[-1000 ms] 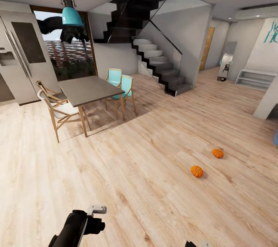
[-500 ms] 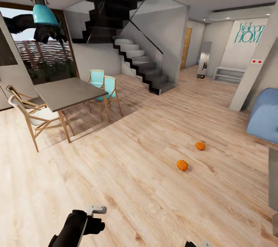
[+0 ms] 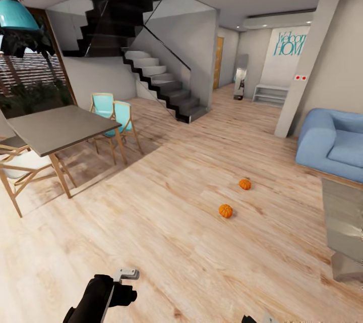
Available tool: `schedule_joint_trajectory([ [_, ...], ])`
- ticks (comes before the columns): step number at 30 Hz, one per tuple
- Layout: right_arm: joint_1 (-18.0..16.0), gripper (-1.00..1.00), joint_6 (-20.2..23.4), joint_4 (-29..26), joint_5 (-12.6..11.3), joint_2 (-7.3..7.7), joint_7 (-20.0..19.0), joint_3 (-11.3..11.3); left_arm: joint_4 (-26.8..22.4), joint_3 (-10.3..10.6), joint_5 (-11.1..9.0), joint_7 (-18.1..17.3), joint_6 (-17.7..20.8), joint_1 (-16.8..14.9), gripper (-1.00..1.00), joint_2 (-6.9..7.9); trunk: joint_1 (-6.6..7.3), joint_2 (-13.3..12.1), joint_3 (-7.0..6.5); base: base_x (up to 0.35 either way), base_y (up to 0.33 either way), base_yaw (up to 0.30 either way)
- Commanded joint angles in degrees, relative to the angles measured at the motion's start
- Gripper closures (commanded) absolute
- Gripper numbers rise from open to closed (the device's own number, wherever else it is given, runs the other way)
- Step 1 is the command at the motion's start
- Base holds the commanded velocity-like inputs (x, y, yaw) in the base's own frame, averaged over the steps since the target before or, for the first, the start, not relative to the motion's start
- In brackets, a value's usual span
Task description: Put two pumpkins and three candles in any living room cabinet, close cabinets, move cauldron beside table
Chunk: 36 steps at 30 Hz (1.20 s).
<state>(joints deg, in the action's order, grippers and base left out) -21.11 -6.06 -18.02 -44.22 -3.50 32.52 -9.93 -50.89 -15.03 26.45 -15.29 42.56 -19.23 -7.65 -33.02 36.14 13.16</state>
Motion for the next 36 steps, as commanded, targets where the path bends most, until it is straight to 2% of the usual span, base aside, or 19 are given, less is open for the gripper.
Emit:
schedule_joint_trajectory([
  [1, -0.03, -1.0, 0.0, 0.0, 0.0, 0.03, 0.0, 0.0, 0.0, 0.0, 0.0, 0.0, -0.02, -0.01, -1.0, 0.0, 0.0, 0.0, 0.0, 0.155, 0.265, -0.285],
  [14, 0.0, -1.0, 0.0, 0.0, 0.01, -0.02, 0.0, 0.0, -0.09, 0.0, 0.0, 0.0, -0.19, 0.01, -1.0, 0.09, 0.0, 0.0, -0.04, 0.229, 0.198, -0.285],
  [31, 0.0, -1.0, -0.06, -0.09, -0.01, -0.01, 0.0, 0.0, -0.09, 0.01, 0.0, 0.09, 0.16, 0.03, -1.0, 0.08, 0.0, 0.0, -0.51, 0.1, 0.047, -0.282],
  [36, -0.01, -1.0, -0.17, -0.4, 0.09, -0.02, -0.06, 0.0, -0.09, 0.0, 0.0, 0.09, 0.16, 0.04, -1.0, 0.09, 0.0, 0.0, -0.56, 0.25, 0.172, -0.076],
])
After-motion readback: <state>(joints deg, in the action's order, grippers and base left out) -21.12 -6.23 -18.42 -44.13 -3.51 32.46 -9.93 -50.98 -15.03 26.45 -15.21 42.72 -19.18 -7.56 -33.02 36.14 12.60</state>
